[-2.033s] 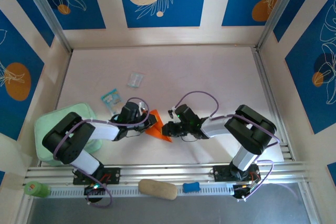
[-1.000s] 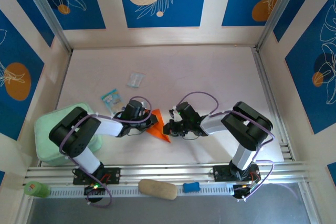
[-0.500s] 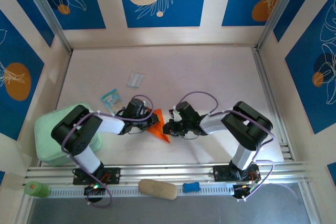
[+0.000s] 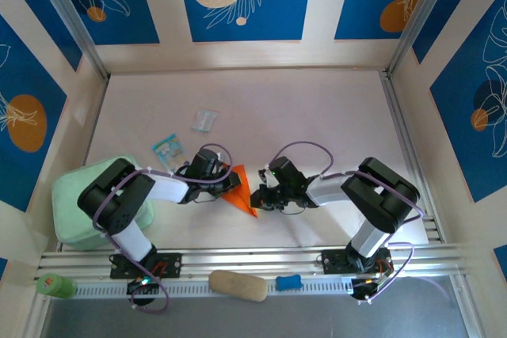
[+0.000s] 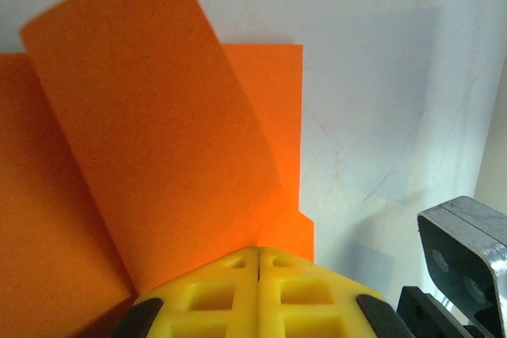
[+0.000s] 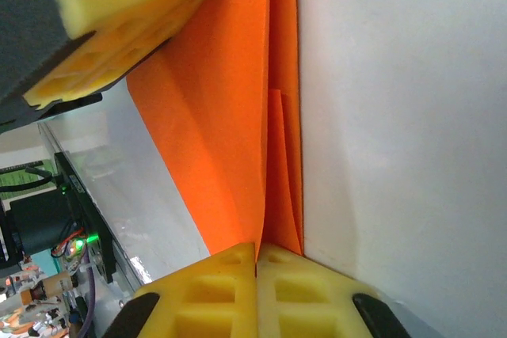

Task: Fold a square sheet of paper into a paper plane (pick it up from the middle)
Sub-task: Fourth fold the wing at the center of the table.

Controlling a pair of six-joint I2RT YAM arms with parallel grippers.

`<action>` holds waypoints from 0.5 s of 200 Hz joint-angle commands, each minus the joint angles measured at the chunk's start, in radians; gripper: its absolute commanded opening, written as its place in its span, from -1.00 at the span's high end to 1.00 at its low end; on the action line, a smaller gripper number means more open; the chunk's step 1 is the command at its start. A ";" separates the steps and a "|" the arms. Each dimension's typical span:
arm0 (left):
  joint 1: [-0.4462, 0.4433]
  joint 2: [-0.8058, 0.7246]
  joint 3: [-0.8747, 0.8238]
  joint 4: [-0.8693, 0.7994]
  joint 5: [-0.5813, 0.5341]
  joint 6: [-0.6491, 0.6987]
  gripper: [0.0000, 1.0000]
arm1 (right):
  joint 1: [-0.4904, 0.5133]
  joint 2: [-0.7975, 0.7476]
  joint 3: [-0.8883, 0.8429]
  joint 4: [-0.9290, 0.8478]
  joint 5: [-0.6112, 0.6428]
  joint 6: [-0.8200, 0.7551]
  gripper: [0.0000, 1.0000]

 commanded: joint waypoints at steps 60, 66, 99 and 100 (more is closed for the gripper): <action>-0.003 0.028 -0.042 -0.064 -0.043 0.009 1.00 | 0.023 -0.056 -0.027 -0.149 -0.022 -0.034 0.72; -0.004 0.026 -0.043 -0.062 -0.043 0.009 1.00 | 0.025 -0.063 -0.030 -0.159 -0.014 -0.040 0.71; -0.003 0.026 -0.049 -0.045 -0.037 0.004 1.00 | 0.040 -0.053 -0.032 -0.202 0.019 -0.059 0.76; -0.003 0.026 -0.049 -0.045 -0.037 0.004 1.00 | 0.039 -0.052 -0.032 -0.202 0.020 -0.059 0.76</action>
